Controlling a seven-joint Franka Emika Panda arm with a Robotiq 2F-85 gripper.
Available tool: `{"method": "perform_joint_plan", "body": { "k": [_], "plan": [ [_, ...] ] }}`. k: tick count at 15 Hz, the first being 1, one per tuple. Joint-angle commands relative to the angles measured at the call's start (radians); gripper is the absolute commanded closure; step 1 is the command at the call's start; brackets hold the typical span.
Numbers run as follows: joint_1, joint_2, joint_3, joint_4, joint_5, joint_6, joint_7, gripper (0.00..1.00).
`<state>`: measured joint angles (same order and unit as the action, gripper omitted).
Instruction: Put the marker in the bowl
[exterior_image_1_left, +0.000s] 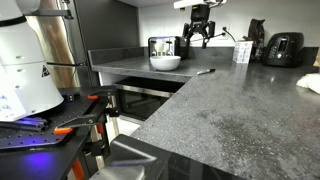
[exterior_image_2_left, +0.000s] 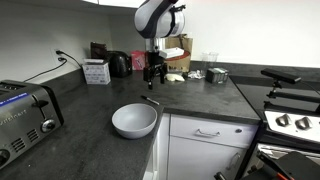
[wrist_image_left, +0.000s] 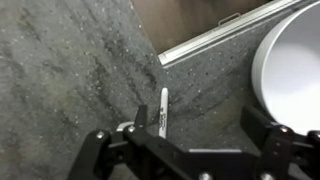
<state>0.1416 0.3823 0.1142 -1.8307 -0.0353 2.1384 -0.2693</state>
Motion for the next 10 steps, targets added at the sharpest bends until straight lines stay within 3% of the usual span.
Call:
{"method": "perform_joint_plan", "body": {
  "k": [1, 7, 9, 10],
  "plan": [
    [0.003, 0.160, 0.012, 0.208, -0.044, -0.078, -0.023, 0.00],
    [0.039, 0.386, 0.023, 0.477, -0.086, -0.143, -0.032, 0.00],
    [0.044, 0.435, 0.025, 0.538, -0.083, -0.172, -0.039, 0.10],
    [0.045, 0.458, 0.025, 0.567, -0.083, -0.188, -0.044, 0.21]
  ]
}}
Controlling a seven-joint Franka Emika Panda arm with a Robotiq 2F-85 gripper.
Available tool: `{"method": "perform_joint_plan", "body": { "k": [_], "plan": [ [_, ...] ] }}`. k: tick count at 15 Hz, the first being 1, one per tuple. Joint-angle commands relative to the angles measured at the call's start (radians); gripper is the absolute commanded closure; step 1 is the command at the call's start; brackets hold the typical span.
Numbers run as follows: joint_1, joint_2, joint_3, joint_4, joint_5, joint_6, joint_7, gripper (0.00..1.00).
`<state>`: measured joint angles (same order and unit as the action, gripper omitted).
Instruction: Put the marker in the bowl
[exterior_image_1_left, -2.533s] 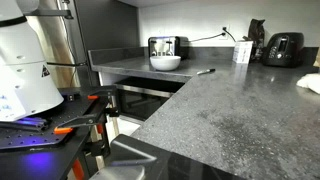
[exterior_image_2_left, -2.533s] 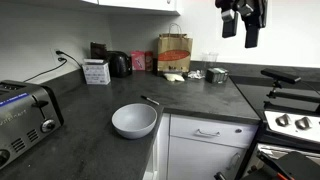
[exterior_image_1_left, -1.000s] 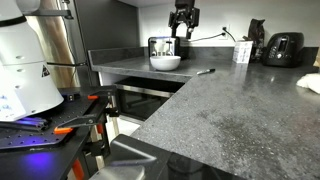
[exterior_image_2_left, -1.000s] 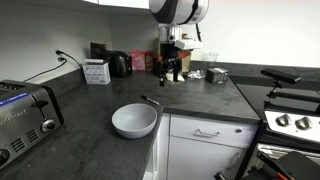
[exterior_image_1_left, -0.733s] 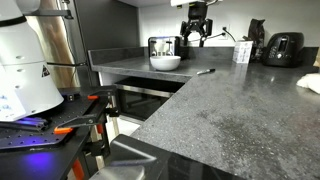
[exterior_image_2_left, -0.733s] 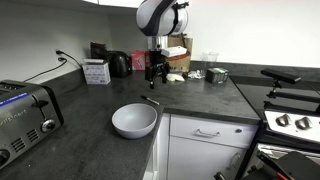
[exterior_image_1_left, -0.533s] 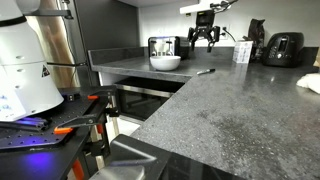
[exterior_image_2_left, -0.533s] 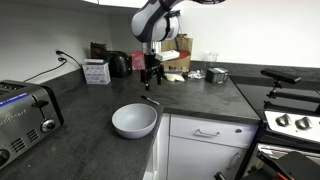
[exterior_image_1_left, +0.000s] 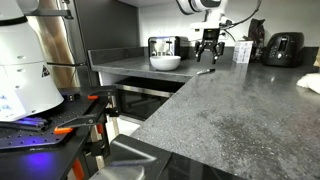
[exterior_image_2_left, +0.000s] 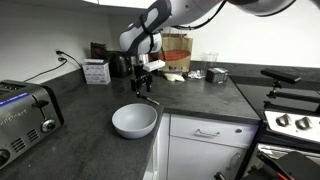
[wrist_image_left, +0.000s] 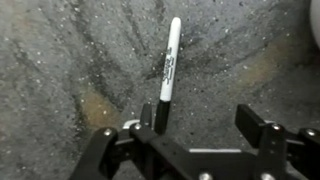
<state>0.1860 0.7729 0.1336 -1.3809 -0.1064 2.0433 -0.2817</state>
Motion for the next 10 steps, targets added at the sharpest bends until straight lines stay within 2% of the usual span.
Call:
{"method": "perform_joint_plan", "body": {
  "k": [1, 2, 3, 4, 8, 10],
  "plan": [
    [0.001, 0.086, 0.002, 0.143, -0.014, -0.109, -0.033, 0.19],
    [0.000, 0.102, 0.001, 0.168, -0.012, -0.124, -0.033, 0.20],
    [-0.001, 0.116, -0.001, 0.192, -0.011, -0.136, -0.030, 0.28],
    [-0.001, 0.128, -0.003, 0.210, -0.013, -0.145, -0.030, 0.24],
    [-0.009, 0.169, 0.000, 0.275, 0.002, -0.174, -0.025, 0.28],
    [-0.018, 0.191, 0.004, 0.301, 0.014, -0.189, -0.028, 0.34]
  ]
}}
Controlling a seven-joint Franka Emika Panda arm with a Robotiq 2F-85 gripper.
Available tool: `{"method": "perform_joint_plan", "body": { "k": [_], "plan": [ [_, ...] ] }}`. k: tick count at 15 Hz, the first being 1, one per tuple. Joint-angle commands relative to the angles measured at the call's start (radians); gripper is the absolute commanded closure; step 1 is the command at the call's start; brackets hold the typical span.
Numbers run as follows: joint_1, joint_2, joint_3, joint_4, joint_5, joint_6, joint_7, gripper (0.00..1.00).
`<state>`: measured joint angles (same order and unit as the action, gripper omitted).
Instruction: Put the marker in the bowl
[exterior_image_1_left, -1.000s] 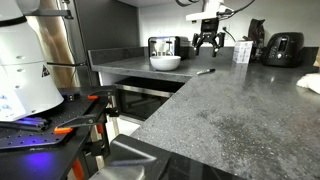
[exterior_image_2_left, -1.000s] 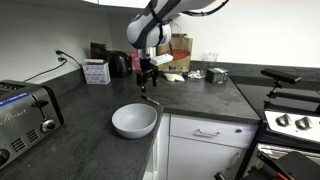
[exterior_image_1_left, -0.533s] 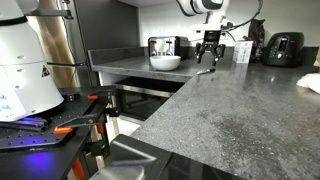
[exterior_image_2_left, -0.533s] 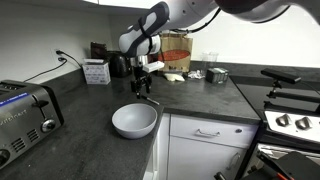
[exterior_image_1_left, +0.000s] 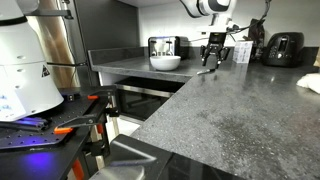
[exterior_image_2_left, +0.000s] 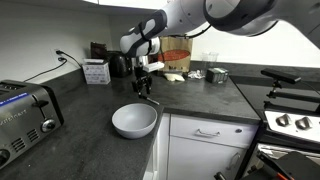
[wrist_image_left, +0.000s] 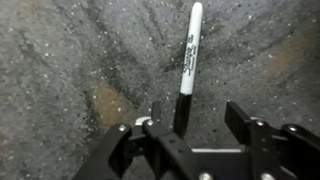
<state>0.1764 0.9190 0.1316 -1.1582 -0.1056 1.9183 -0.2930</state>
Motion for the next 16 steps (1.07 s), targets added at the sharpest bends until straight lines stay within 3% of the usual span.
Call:
{"method": "perform_joint_plan", "body": {
  "k": [1, 8, 12, 16],
  "plan": [
    [-0.010, 0.054, 0.005, 0.086, 0.014, -0.069, -0.015, 0.49],
    [-0.016, 0.060, 0.012, 0.105, 0.010, -0.057, -0.029, 0.99],
    [-0.027, 0.041, 0.037, 0.093, 0.032, -0.042, -0.055, 0.96],
    [-0.101, -0.025, 0.118, 0.024, 0.070, 0.003, -0.280, 0.96]
  ]
}}
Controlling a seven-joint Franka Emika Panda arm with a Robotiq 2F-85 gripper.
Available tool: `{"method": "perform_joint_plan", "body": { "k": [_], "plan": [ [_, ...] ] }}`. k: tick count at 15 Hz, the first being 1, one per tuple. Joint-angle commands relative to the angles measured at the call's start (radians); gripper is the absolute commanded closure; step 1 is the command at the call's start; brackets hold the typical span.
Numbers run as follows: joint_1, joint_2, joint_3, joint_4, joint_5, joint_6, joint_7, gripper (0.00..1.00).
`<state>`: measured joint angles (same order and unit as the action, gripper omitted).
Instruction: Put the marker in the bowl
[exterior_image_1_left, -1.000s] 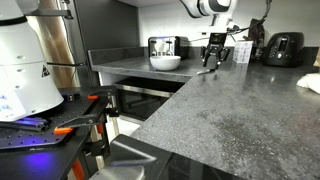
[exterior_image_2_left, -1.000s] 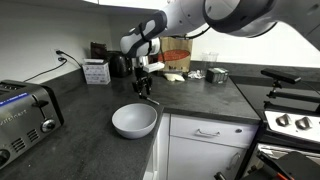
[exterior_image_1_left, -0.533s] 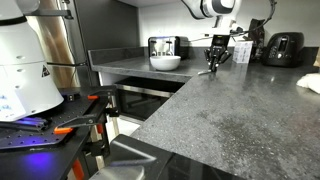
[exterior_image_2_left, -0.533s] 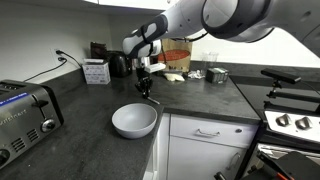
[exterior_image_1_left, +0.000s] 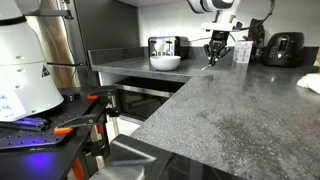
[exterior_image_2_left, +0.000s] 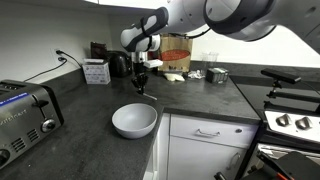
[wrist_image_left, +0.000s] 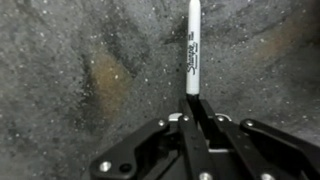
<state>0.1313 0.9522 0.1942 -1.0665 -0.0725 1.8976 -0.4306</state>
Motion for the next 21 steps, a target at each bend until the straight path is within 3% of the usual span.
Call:
{"method": "perform_joint_plan", "body": {
  "k": [1, 6, 12, 17, 21],
  "plan": [
    [-0.078, -0.076, 0.075, -0.082, 0.049, 0.027, -0.202, 0.96],
    [-0.186, -0.157, 0.192, -0.169, 0.124, 0.056, -0.473, 0.96],
    [-0.218, -0.232, 0.228, -0.298, 0.336, 0.039, -0.830, 0.96],
    [-0.247, -0.319, 0.256, -0.409, 0.509, -0.033, -1.131, 0.96],
    [-0.247, -0.404, 0.244, -0.483, 0.636, -0.186, -1.346, 0.96]
  ]
}}
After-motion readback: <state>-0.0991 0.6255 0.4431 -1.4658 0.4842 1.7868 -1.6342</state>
